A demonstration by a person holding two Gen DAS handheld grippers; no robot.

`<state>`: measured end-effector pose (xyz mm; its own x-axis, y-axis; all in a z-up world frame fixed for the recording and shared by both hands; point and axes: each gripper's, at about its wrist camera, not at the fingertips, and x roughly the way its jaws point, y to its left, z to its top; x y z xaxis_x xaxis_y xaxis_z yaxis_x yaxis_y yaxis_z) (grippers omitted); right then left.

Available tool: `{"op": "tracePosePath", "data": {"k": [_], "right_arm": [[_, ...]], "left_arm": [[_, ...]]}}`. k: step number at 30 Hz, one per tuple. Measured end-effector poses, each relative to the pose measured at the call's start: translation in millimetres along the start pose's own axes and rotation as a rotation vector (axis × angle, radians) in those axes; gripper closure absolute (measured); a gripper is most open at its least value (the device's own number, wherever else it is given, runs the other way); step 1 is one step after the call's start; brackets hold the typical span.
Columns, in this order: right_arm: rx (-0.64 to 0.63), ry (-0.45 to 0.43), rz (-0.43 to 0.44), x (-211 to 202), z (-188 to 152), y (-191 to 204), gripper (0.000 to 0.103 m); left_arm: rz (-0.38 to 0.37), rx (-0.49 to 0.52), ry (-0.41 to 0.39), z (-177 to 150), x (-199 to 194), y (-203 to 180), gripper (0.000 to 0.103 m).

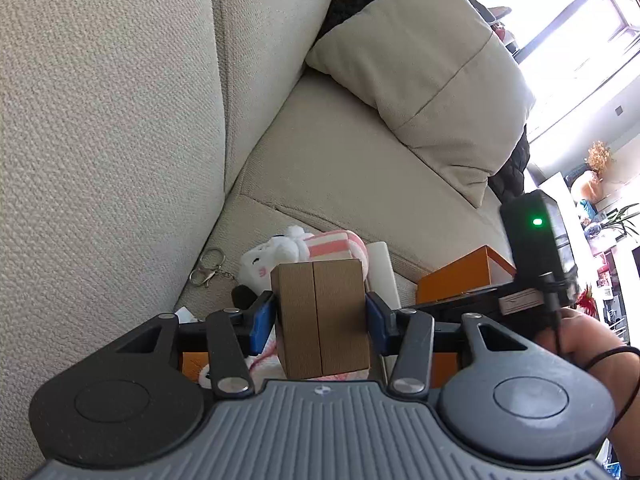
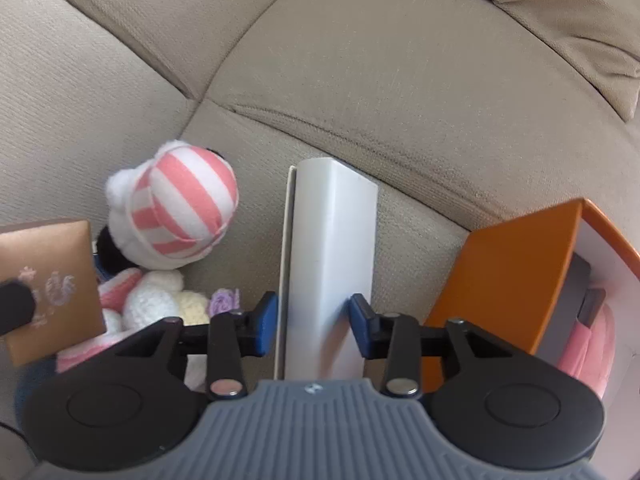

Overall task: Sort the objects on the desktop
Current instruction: 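Carry the brown box and white box over the orange box with both grippers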

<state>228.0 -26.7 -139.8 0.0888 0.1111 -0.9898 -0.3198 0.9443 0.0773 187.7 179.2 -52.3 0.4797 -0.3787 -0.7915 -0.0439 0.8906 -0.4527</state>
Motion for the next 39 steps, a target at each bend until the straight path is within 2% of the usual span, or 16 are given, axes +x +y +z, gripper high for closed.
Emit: {"op": "tracePosePath", "data": {"k": [3,7,9,10,11,13,15,20,22,28,33,34,39], "right_arm": [[-0.017,-0.02,-0.041,4.0,-0.2,7.1,0.056],[-0.07,-0.024,-0.107,16.1,-4.3,22.6,0.043],[-0.103,-0.034,-0.179,23.6,-9.1,34.5,0.043],[-0.114,-0.037,-0.188,27.8,-11.3,37.9,0.05],[-0.103,-0.032,-0.19,32.8,-13.6,39.4,0.051],[-0.078,-0.034,-0.165,34.1,-15.4,41.0,0.068],[-0.087,-0.02,-0.12,26.3,-14.4,44.3,0.072],[-0.039,0.034,0.029,12.8,-14.8,33.6,0.072],[-0.046,0.056,0.042,9.8,-15.4,31.9,0.072],[-0.057,0.022,0.043,5.4,-21.9,31.2,0.07],[-0.052,-0.029,0.058,-0.9,-29.0,33.3,0.072],[-0.043,-0.048,0.08,-4.1,-28.0,18.6,0.072],[-0.03,-0.186,0.191,-68.5,-50.9,0.8,0.072]], "left_arm": [[-0.004,0.004,-0.002,1.9,2.5,-5.3,0.048],[-0.004,0.002,-0.001,8.6,12.3,-17.2,0.048],[-0.011,0.0,-0.005,4.5,5.4,-14.2,0.048],[-0.011,-0.002,-0.006,5.6,5.8,-14.7,0.048],[-0.009,-0.003,-0.007,6.6,6.0,-15.0,0.048],[0.002,-0.002,-0.006,4.2,17.0,-3.3,0.048],[0.01,0.004,-0.008,-7.1,4.1,0.3,0.048],[0.01,0.007,-0.014,-10.3,1.0,-4.9,0.048],[0.008,0.015,-0.012,-10.3,-0.6,-8.2,0.048],[0.003,0.032,-0.009,-12.0,2.4,-17.0,0.048],[0.01,0.06,-0.012,-17.9,-2.9,-27.4,0.048],[0.012,0.071,-0.015,-21.4,-4.1,-27.2,0.048],[-0.008,0.135,-0.042,-24.0,-24.4,-59.9,0.048]]}}
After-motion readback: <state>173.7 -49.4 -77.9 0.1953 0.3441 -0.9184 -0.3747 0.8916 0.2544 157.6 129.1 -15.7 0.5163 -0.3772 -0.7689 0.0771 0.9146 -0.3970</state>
